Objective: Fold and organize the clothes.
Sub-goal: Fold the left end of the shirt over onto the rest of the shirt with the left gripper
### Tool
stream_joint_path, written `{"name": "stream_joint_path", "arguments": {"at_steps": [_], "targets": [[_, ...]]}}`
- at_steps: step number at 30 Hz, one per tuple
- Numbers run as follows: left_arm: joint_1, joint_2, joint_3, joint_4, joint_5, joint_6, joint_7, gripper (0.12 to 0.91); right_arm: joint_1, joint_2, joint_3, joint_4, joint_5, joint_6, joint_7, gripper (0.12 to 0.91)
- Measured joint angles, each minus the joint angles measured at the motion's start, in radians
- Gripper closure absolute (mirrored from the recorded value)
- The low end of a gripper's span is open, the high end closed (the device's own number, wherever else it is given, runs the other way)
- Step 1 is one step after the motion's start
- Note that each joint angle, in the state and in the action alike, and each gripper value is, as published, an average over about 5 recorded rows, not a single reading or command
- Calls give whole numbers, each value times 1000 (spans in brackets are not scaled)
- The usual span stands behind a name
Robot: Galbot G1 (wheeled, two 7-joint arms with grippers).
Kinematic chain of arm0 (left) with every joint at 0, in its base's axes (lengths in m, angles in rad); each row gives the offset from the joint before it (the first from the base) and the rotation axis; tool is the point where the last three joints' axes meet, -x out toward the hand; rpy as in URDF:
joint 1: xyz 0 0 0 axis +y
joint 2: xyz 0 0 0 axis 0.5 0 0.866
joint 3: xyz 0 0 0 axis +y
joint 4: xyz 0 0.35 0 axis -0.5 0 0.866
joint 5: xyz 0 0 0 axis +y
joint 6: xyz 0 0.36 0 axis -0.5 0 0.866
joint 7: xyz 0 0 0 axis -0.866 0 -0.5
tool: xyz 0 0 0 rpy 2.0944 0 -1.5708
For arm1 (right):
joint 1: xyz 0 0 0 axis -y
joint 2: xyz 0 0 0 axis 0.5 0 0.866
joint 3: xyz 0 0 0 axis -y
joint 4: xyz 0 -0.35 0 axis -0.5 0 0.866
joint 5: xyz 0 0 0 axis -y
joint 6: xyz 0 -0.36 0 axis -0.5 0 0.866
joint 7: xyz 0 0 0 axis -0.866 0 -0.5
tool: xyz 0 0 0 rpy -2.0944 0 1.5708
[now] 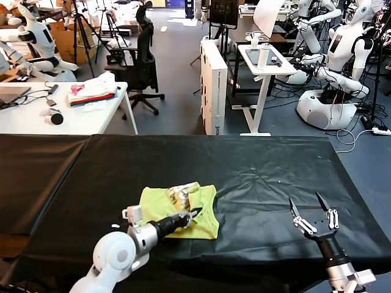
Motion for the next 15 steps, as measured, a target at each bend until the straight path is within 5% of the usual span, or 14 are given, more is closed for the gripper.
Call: {"name": "stream_joint_path", "arguments": {"at_steps": [2,7,12,15], "targets": [[-1,-10,4,8,15,0,4,803,-2,1,-1,0,-3,0,-4,118],[1,-43,12,11,29,0,-1,517,-3,-10,-11,0,-13,-7,2,118],[17,-87,12,-14,9,0,-22,218,6,-45,-41,20,-59,-76,79,118],[31,-110,3,-36,2,0,-28,138,19,-73,-75,44,-92,-147,116,118]]}}
